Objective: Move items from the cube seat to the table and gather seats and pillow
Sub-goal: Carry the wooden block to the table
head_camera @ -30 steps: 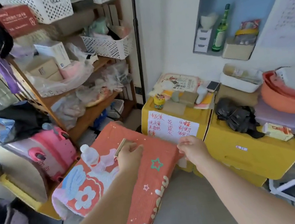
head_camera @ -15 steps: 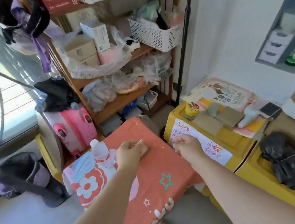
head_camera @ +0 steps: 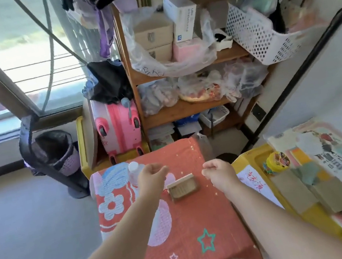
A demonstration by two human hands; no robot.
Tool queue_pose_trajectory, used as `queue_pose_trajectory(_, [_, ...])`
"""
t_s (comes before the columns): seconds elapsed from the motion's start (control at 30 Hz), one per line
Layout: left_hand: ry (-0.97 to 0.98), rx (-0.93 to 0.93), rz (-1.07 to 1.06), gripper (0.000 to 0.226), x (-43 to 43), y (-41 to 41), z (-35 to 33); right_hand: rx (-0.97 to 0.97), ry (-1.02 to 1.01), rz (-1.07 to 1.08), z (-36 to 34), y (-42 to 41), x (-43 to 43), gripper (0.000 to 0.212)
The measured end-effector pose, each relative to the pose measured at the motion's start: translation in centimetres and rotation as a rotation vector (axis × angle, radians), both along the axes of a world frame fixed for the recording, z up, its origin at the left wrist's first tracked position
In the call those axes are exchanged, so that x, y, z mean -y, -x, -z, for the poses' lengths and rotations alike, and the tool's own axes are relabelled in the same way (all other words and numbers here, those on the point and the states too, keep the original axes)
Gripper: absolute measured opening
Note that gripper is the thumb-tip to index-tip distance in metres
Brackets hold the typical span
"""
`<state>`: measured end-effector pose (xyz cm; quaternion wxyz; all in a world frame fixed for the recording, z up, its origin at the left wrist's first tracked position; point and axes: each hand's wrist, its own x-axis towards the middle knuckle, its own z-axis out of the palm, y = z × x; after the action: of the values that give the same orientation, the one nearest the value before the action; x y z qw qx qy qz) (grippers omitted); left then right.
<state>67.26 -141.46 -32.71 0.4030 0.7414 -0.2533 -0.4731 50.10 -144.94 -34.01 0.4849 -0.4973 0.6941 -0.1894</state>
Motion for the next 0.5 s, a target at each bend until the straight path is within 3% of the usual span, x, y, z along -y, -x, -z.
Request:
queue_pose_trajectory(0.3, [-0.094,-0.004,-0.134,0.025,1.7,-0.2,2.9,-0.055,-0.031,-0.228,2.5,-2.7,5.7,0.024])
queue_pose_trajectory(0.5, [-0.210,-0.077,-0.267,0.026,1.5,2.0,7.8,-0.244,-0.013,-0.535,6.1,-2.9,8.7,0.024])
